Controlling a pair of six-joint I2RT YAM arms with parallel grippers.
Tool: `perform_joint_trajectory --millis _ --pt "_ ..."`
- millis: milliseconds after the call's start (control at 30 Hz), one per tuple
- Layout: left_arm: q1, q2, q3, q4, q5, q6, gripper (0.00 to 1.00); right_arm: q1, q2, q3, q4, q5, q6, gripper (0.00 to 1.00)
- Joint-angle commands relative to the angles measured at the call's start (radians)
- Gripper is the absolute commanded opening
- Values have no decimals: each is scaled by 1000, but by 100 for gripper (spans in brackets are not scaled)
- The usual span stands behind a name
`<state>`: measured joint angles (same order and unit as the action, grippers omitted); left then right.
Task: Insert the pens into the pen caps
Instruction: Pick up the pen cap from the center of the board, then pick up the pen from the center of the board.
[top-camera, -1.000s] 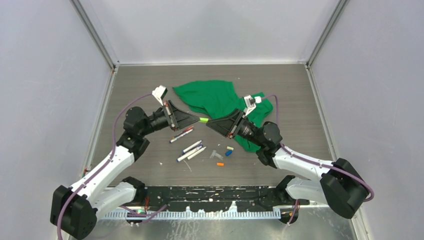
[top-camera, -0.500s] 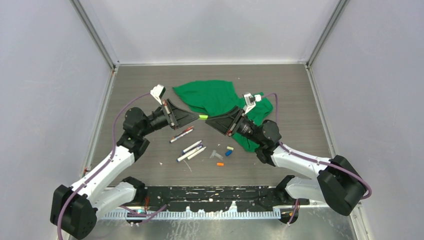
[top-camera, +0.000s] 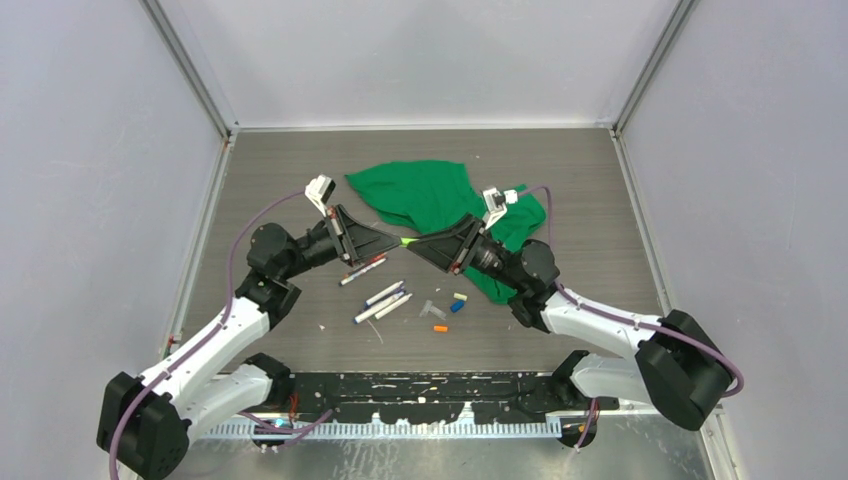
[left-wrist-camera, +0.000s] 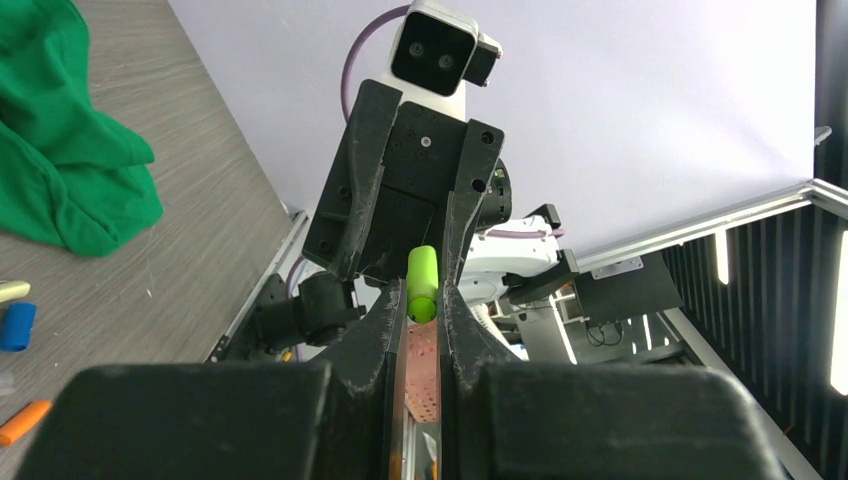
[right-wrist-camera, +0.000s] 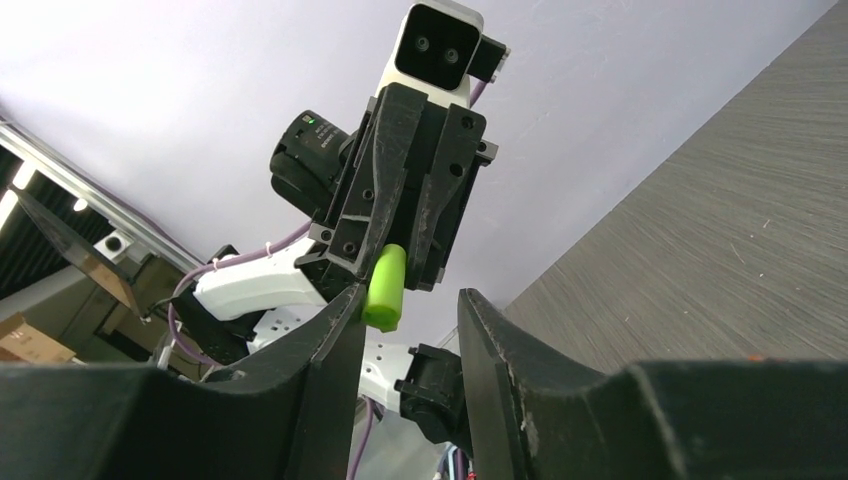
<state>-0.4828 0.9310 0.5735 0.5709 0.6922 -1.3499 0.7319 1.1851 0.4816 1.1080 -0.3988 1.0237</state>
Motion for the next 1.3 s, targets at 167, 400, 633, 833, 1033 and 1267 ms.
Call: perform_joint_trajectory --millis 167,400,633,833,1033,1267 --pt "-3 -4 1 59 20 -2 8 1 -60 15 5 10 -27 39" --pt "-2 2 9 33 24 16 8 0 -55 41 -1 -19 -27 36" --pt "-2 7 10 22 36 20 8 1 -39 48 18 -31 -17 30" --pt "-2 9 9 16 35 25 9 3 -32 49 30 -39 -11 18" --pt "-1 -12 26 -159 27 135 67 -3 -98 79 -198 -4 -131 10" --pt "2 -12 182 -935 -188 651 98 -97 -272 97 -642 32 -345 9"
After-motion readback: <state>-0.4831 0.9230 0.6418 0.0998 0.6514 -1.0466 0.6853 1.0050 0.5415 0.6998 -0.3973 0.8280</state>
